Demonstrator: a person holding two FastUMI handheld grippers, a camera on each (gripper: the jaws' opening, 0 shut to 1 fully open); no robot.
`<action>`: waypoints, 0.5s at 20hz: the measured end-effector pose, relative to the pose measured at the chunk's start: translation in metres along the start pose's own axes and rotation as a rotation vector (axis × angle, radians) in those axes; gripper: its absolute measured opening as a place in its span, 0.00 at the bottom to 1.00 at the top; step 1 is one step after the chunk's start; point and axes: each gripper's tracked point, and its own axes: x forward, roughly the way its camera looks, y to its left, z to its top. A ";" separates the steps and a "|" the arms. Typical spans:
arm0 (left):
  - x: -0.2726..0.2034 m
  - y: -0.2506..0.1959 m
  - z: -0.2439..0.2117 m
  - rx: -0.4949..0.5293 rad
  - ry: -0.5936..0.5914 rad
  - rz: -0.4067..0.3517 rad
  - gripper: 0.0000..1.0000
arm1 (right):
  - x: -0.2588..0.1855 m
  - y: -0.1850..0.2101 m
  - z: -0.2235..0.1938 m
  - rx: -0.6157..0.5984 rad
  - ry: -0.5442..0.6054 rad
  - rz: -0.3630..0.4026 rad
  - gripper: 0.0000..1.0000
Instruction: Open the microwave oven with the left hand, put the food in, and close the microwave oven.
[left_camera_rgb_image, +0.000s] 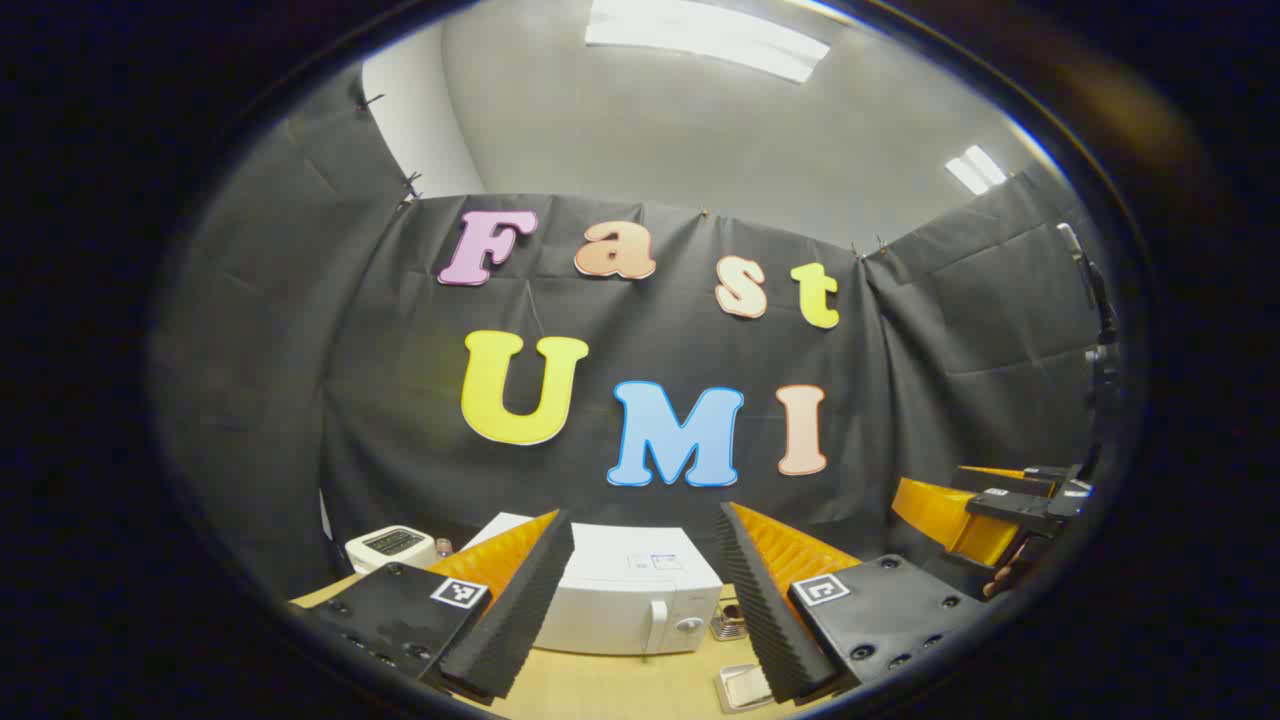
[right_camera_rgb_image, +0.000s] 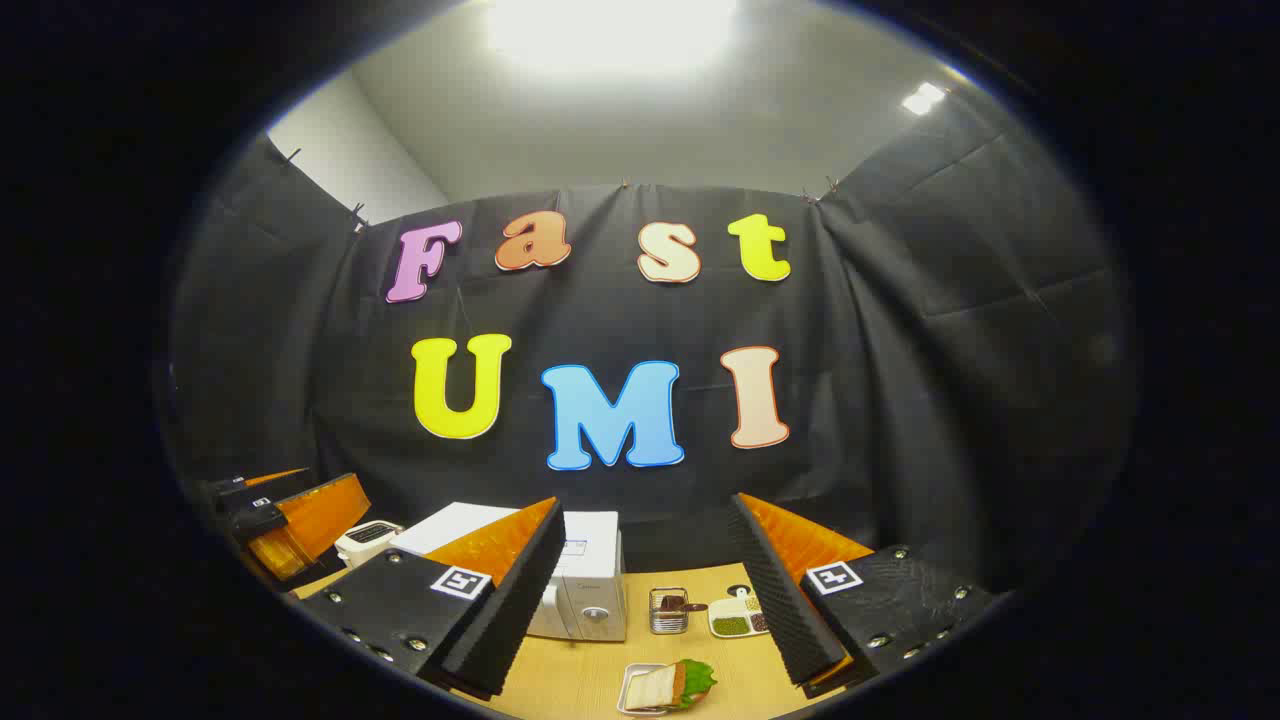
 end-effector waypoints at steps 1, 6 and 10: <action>-0.001 0.000 0.002 -0.003 0.000 -0.004 0.94 | 0.000 -0.002 -0.002 0.002 0.005 -0.010 0.99; 0.001 0.001 -0.004 -0.033 0.034 -0.043 0.94 | -0.002 0.003 -0.008 0.020 0.020 -0.027 0.99; 0.003 0.005 -0.005 -0.029 0.033 -0.043 0.94 | 0.000 0.003 -0.014 0.014 0.031 -0.027 0.99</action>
